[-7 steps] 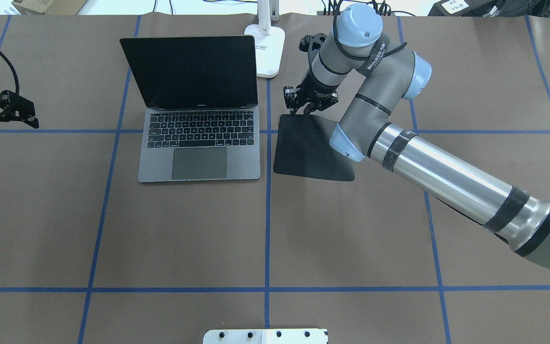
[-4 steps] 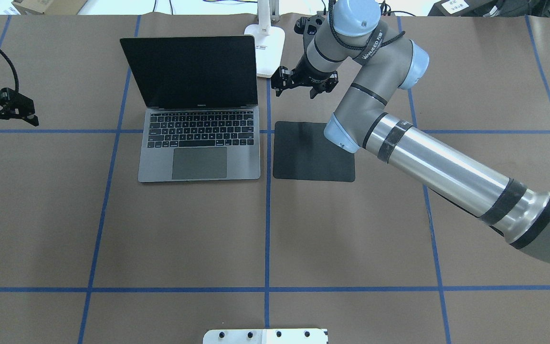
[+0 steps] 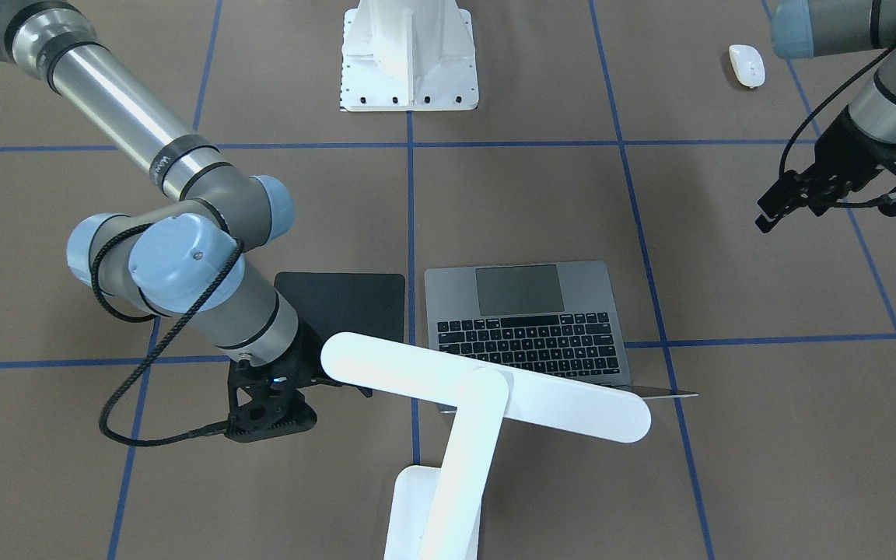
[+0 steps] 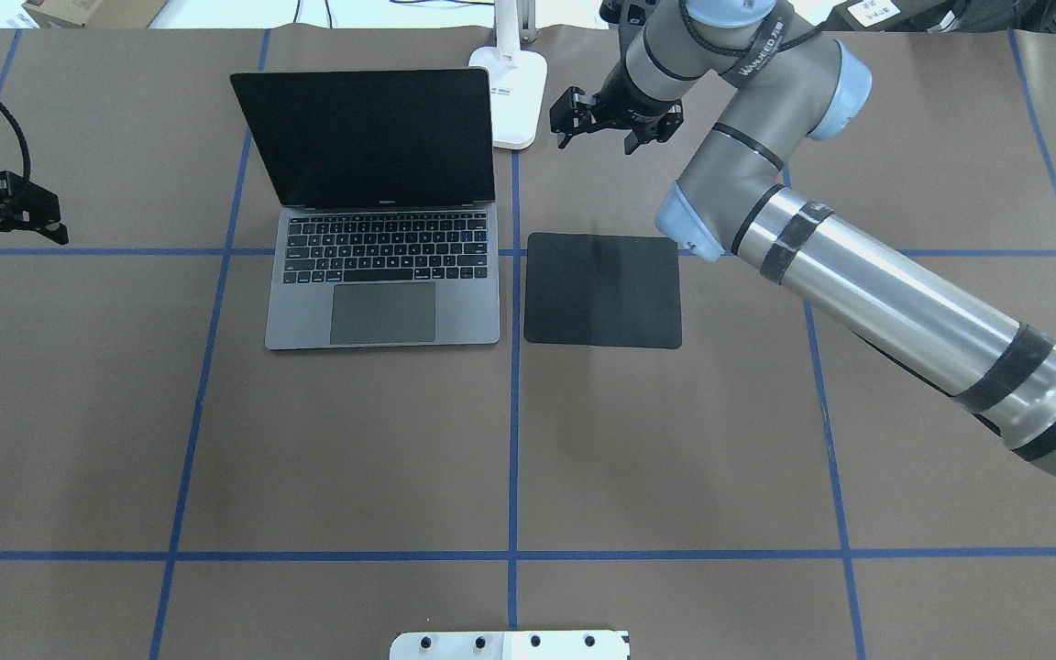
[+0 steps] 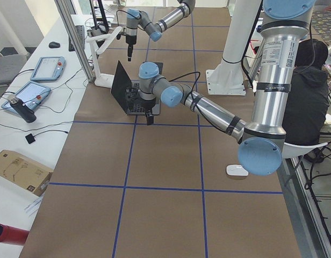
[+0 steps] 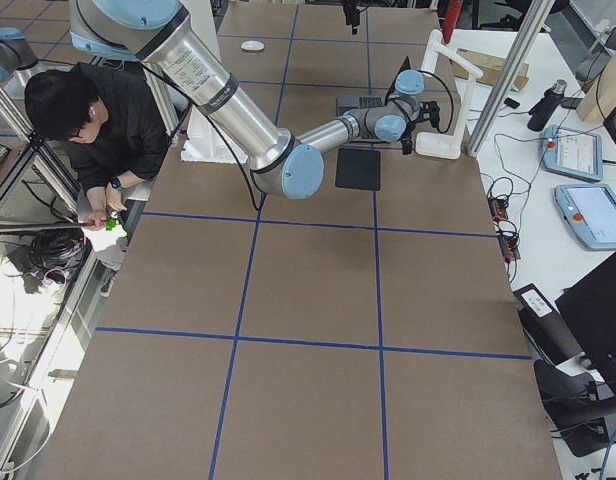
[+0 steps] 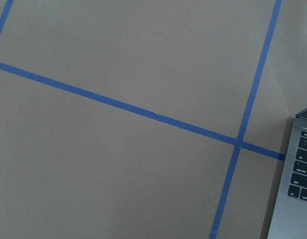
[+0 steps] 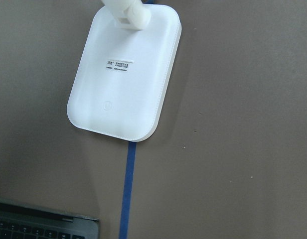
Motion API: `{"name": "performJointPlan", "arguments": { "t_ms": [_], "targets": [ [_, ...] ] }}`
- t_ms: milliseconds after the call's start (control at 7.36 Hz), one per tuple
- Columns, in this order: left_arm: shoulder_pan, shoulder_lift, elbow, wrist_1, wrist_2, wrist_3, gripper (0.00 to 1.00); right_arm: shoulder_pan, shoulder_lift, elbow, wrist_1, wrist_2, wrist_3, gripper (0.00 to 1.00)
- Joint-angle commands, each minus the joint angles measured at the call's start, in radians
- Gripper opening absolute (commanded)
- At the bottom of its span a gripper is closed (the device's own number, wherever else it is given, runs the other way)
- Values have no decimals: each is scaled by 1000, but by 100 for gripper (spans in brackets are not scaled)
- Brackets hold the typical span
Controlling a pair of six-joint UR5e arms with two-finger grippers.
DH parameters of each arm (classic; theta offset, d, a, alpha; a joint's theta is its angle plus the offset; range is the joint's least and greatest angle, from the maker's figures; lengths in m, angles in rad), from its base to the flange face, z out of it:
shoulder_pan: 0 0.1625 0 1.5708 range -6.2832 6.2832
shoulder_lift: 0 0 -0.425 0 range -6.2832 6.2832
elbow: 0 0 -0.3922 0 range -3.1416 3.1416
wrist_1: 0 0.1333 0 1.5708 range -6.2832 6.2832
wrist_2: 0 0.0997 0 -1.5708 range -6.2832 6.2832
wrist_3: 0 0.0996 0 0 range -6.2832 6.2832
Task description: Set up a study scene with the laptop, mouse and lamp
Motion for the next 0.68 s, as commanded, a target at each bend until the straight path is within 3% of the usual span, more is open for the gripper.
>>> {"name": "performJointPlan", "arguments": {
  "t_ms": [0, 272, 543],
  "targets": [
    [-1, 118, -69, -36, -2, 84, 100, 83, -145, 125, -61, 181, -24, 100],
    [-1, 303, -74, -242, 7, 76, 100, 105, -252, 303, -258, 185, -28, 100],
    [2, 495, -78, -421, 15, 28, 100, 108, -308, 506, -575, 179, -110, 100]
  ]
}}
